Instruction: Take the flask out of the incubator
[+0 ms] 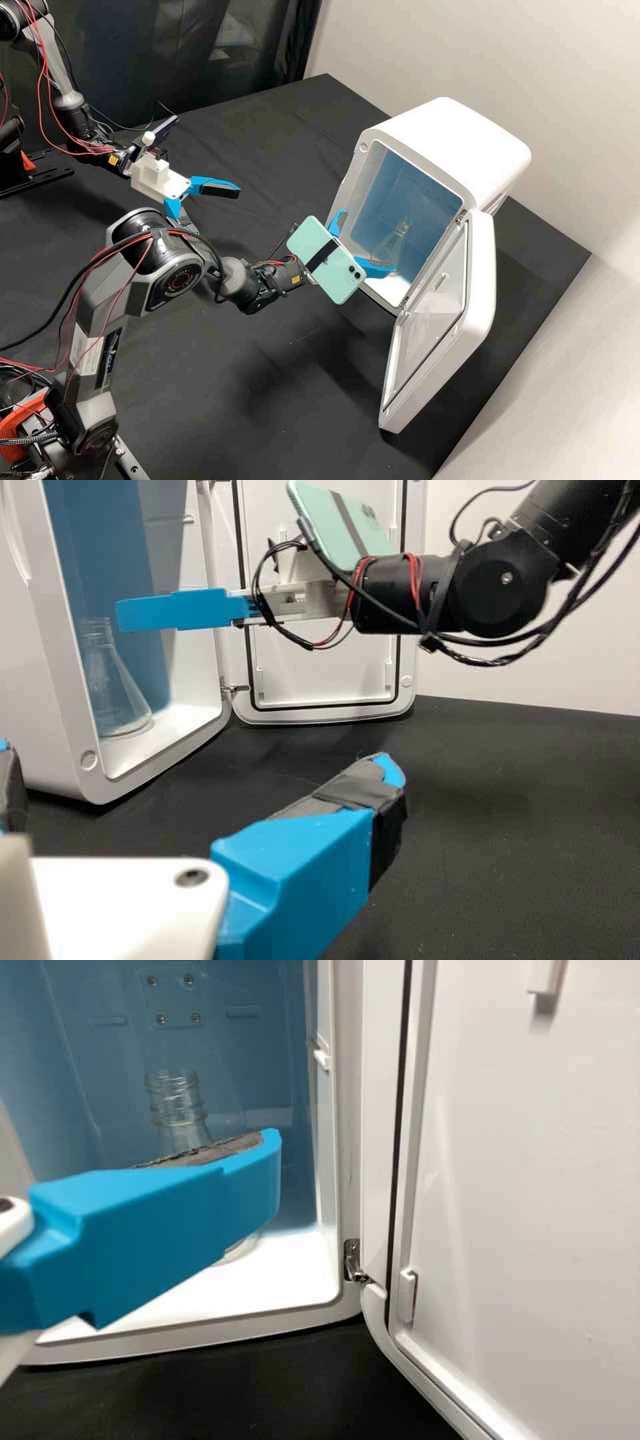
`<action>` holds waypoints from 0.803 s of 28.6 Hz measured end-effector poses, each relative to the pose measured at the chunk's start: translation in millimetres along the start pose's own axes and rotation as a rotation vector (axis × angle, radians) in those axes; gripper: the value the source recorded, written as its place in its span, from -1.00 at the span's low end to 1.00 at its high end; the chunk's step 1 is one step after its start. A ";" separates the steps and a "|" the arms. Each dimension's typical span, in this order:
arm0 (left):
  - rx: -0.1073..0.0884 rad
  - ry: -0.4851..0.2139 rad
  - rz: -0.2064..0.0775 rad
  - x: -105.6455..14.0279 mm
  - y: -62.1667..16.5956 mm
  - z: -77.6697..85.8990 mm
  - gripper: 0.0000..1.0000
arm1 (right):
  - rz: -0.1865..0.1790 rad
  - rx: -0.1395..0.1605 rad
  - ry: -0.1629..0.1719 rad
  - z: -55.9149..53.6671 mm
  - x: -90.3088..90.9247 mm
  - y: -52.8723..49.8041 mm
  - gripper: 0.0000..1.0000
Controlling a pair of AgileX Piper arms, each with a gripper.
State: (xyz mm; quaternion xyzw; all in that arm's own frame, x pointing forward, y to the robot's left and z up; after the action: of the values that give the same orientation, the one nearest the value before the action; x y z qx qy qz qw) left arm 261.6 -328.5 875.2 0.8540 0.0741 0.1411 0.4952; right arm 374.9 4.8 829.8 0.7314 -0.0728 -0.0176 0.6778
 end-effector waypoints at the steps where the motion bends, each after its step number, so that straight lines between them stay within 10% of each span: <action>1: 0.000 0.000 0.000 0.0 0.0 0.0 1.00 | 0.004 0.001 -0.003 -0.8 3.9 0.0 1.00; 23: 0.002 -0.003 -0.001 0.0 -0.1 0.3 1.00 | -0.044 -0.082 -0.101 -14.2 81.4 -28.6 1.00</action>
State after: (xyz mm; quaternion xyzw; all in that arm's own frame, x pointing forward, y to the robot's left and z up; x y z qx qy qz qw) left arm 261.7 -328.7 875.0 0.8546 0.0739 0.1394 0.4947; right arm 459.5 10.3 808.4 0.7027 -0.0898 -0.0724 0.7021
